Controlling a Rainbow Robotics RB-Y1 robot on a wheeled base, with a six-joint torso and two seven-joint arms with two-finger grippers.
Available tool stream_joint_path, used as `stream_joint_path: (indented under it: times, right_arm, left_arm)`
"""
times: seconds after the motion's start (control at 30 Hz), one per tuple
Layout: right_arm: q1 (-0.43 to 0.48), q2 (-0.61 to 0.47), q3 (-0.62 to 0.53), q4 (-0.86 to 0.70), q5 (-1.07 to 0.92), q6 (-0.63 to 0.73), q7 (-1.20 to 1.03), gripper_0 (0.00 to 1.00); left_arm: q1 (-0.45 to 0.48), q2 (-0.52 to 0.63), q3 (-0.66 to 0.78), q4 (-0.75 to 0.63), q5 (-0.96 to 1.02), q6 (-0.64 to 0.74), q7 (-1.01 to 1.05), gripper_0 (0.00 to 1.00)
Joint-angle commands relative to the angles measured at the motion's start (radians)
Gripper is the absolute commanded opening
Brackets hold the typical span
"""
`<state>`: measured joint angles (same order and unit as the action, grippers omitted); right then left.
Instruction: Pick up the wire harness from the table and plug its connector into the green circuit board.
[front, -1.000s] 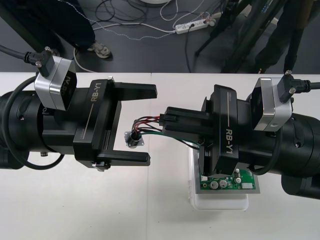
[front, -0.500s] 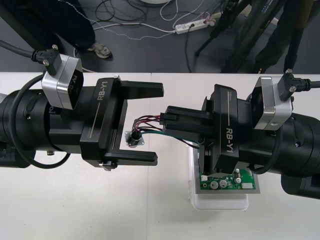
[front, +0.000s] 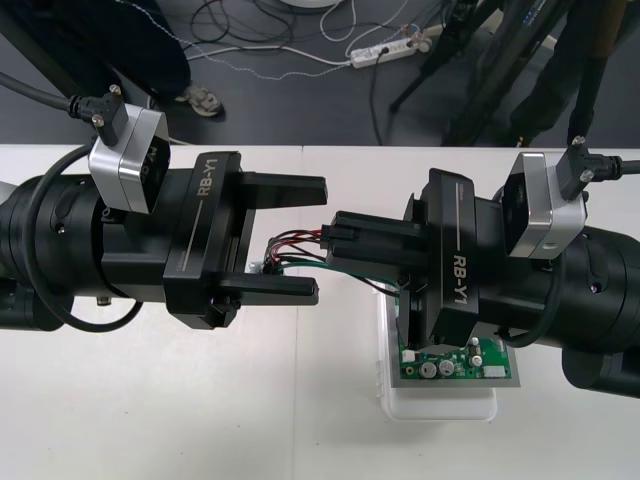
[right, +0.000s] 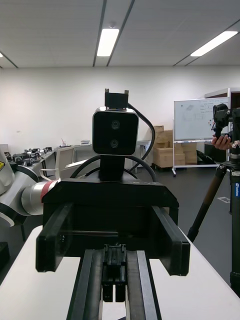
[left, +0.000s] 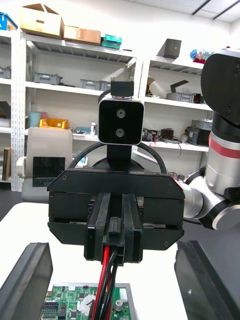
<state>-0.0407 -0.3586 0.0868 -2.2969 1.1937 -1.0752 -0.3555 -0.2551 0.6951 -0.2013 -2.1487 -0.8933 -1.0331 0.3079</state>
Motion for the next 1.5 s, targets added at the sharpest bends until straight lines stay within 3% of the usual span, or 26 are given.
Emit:
stream_joint_path:
  times: [0.03,0.13,0.37,0.53,0.87,1.0,1.5]
  right_arm:
    - [0.012,0.015,0.024,-0.009,-0.023,0.011,0.058,0.0]
    - [0.012,0.015,0.024,-0.009,-0.025,0.009,0.059,0.0]
    - [0.013,0.015,0.024,-0.009,-0.025,0.011,0.061,0.0]
    - [0.012,0.015,0.024,-0.009,-0.025,0.011,0.061,0.0]
    - [0.012,0.015,0.024,-0.009,-0.023,0.011,0.061,0.0]
    - [0.013,0.015,0.024,-0.009,-0.025,0.011,0.061,0.0]
    - [0.012,0.013,0.024,0.001,-0.042,0.011,0.062,0.0]
  left_arm:
    - [-0.035,-0.019,-0.017,0.0,-0.004,0.044,0.051,0.54]
    - [-0.035,-0.019,-0.018,0.001,-0.004,0.044,0.051,0.35]
    - [-0.035,-0.019,-0.017,0.003,-0.003,0.042,0.051,0.32]
    - [-0.035,-0.02,-0.018,0.001,-0.003,0.044,0.051,0.19]
    - [-0.035,-0.02,-0.017,0.001,0.001,0.044,0.05,0.11]
    - [-0.035,-0.02,-0.017,0.003,0.004,0.044,0.046,0.0]
    - [-0.035,-0.025,-0.018,0.003,0.005,0.044,0.04,0.0]
